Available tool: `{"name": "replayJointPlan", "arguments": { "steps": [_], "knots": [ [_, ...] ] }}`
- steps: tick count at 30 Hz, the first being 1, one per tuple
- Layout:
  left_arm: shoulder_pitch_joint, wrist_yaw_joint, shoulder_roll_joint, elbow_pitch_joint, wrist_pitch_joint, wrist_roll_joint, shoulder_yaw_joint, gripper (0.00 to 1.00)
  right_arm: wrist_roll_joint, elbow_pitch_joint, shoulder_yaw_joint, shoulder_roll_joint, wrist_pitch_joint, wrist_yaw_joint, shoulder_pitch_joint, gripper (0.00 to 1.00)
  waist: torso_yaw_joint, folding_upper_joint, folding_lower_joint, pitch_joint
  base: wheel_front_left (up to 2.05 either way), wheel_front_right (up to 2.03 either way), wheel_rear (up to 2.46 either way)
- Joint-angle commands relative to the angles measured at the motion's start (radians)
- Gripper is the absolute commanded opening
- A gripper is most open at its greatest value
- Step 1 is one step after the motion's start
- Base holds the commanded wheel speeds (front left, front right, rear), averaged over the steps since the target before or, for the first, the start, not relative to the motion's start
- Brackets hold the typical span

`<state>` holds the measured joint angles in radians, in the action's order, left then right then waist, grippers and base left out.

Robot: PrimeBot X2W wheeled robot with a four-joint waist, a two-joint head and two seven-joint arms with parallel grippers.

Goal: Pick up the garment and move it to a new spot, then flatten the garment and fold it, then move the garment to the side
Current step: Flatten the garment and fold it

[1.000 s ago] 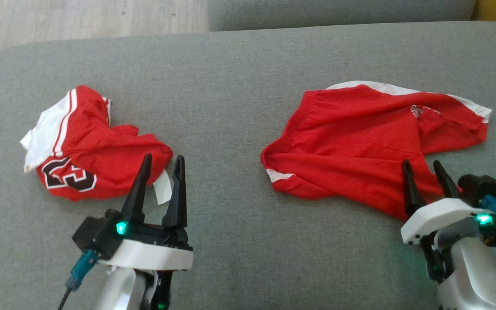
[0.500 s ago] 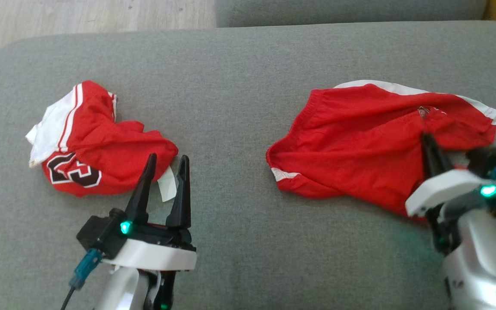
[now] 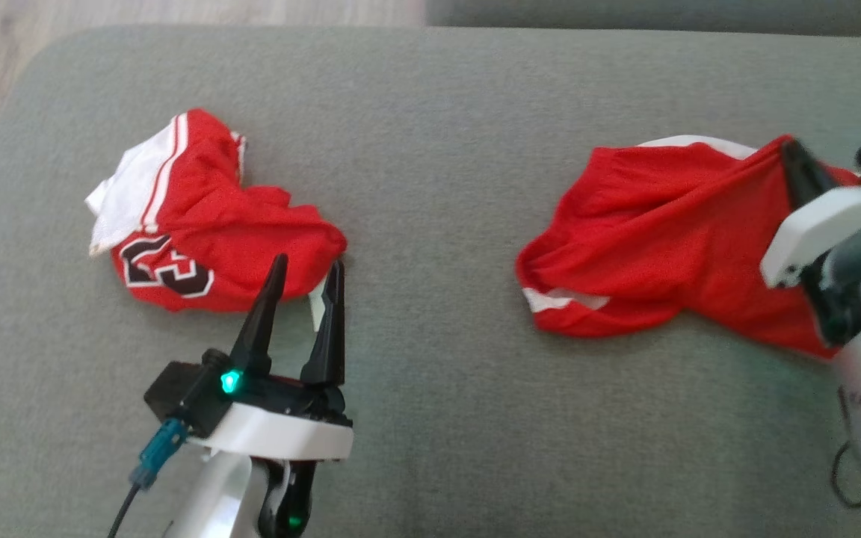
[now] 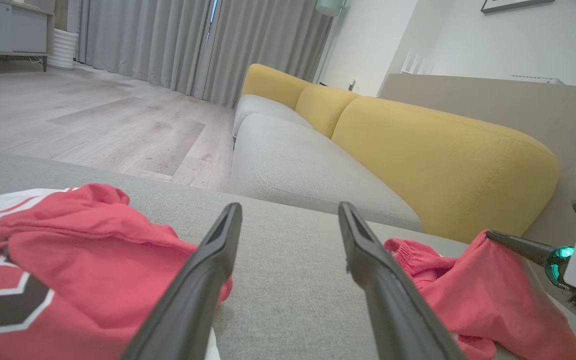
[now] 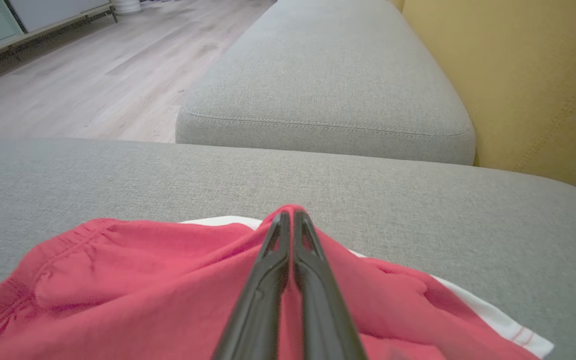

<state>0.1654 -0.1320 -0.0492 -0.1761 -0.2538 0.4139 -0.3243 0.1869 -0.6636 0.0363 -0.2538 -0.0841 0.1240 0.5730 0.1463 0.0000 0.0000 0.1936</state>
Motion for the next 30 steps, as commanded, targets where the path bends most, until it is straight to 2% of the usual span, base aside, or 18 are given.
{"name": "replayJointPlan", "arguments": {
  "steps": [1, 6, 7, 13, 19, 25, 30],
  "knots": [
    [0.044, 0.001, -0.001, 0.031, -0.008, 0.005, 0.025, 1.00, 0.003, 0.010, 0.028, -0.029, -0.006, 0.007, 0.064, 0.00, 0.026, 0.0000, 0.0000, 0.021, 0.00, 0.00, 0.00],
    [0.060, 0.001, -0.001, 0.031, -0.008, 0.011, 0.020, 1.00, 0.005, -0.094, 0.066, -0.063, -0.005, 0.007, 0.157, 0.00, 0.055, 0.0000, 0.0000, 0.046, 0.00, 0.00, 0.00],
    [0.063, 0.001, -0.001, 0.031, -0.008, 0.011, 0.021, 1.00, -0.006, -0.142, 0.068, -0.068, 0.015, 0.007, 0.193, 1.00, 0.058, 0.0000, 0.0000, 0.050, 0.00, 0.00, 0.00],
    [0.068, 0.001, -0.001, 0.029, -0.008, 0.007, 0.034, 1.00, -0.017, -0.219, 0.057, -0.046, 0.107, 0.007, 0.248, 1.00, 0.038, 0.0000, 0.0000, 0.039, 0.00, 0.00, 0.00],
    [0.066, 0.001, -0.001, 0.036, -0.008, -0.001, 0.051, 1.00, -0.010, -0.204, 0.052, -0.021, 0.278, 0.007, 0.209, 1.00, -0.017, 0.0000, 0.0000, 0.000, 0.00, 0.00, 0.00],
    [0.061, 0.001, -0.001, 0.041, -0.008, -0.014, 0.060, 1.00, 0.003, -0.048, 0.023, 0.026, 0.342, 0.007, 0.057, 1.00, -0.087, 0.0000, 0.0000, -0.039, 0.00, 0.00, 0.00],
    [0.053, 0.001, -0.001, 0.038, -0.008, -0.012, 0.058, 1.00, -0.021, 0.162, -0.027, 0.102, 0.345, 0.007, -0.136, 1.00, -0.145, 0.0000, 0.0000, -0.064, 0.00, 0.00, 0.00]
  ]
}}
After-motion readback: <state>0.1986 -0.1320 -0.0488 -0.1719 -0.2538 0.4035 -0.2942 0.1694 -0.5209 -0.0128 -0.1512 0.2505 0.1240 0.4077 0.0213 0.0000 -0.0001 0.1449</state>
